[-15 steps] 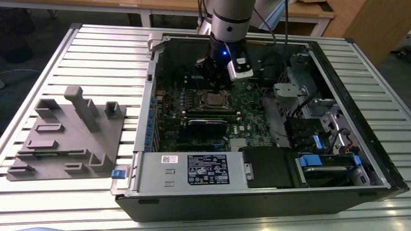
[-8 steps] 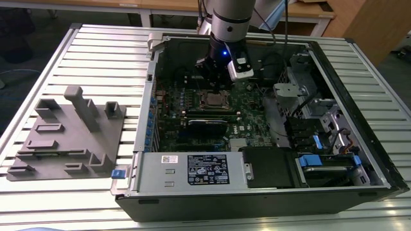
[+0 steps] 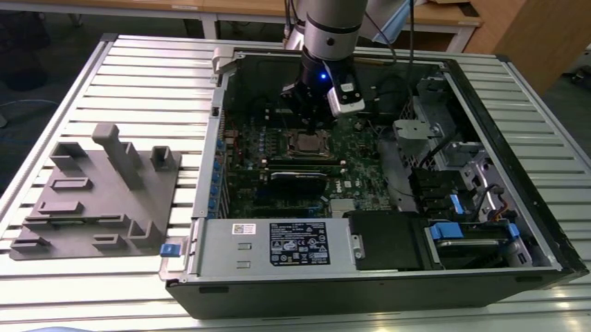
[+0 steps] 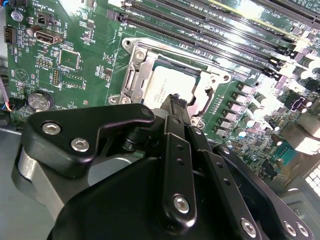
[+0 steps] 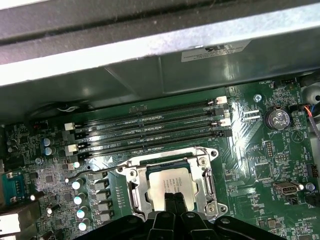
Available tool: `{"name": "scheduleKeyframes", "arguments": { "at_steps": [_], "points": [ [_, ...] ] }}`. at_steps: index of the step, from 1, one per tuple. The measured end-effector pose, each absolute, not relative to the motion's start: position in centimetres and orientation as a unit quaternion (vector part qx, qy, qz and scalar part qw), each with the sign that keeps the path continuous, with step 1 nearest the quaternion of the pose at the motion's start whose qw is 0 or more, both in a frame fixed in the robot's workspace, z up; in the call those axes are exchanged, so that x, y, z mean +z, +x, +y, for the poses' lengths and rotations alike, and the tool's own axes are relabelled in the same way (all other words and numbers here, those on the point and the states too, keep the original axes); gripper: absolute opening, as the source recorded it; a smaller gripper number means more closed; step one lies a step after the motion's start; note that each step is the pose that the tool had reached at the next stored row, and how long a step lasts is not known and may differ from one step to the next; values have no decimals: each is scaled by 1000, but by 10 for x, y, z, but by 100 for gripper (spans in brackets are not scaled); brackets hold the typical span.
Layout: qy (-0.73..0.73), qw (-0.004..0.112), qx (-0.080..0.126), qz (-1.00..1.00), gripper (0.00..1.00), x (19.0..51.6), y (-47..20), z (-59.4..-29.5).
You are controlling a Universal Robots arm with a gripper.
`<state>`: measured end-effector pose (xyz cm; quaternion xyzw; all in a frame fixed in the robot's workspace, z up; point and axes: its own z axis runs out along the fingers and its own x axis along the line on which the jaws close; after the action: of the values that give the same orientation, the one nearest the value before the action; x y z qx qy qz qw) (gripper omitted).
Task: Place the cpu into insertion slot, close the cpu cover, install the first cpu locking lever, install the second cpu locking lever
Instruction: 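Close the cpu cover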
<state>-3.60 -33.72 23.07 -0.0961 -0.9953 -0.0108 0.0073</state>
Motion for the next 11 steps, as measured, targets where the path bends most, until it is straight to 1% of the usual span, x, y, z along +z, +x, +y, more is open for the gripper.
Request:
{"name": "scheduleKeyframes", "arguments": {
  "at_steps": [11],
  "points": [
    [-77,7,-11,-997,11,230,-36,-337]
  ]
}}
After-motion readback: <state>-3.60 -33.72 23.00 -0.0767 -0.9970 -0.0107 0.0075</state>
